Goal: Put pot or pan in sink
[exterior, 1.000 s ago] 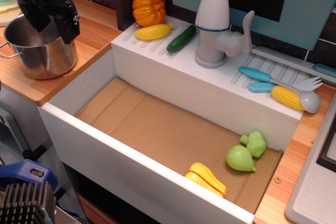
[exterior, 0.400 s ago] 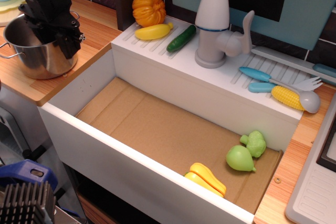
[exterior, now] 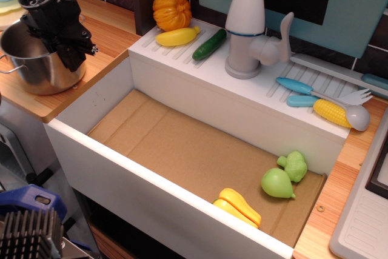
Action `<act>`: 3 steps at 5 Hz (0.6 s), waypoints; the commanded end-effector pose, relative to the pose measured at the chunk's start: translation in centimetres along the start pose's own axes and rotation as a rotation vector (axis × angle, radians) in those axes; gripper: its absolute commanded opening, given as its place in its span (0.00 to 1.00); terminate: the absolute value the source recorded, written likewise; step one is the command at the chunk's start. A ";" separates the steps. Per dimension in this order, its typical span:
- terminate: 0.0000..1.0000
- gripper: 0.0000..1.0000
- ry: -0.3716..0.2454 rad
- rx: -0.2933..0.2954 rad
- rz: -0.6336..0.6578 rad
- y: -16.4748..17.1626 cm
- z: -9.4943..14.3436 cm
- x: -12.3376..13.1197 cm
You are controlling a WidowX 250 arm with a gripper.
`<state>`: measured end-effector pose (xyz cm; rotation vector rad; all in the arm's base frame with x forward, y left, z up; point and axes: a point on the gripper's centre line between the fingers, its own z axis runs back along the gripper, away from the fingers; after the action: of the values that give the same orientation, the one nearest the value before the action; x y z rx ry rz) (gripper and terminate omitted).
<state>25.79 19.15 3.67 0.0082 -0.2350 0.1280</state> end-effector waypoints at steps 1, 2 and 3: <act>0.00 0.00 -0.050 0.058 0.024 -1.7 2.2 0.6; 0.00 0.00 -0.036 0.044 0.038 -3.6 3.0 1.3; 0.00 0.00 -0.045 0.055 0.044 -5.8 3.6 2.0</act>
<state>27.62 12.27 6.19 0.0340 -0.2357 0.1867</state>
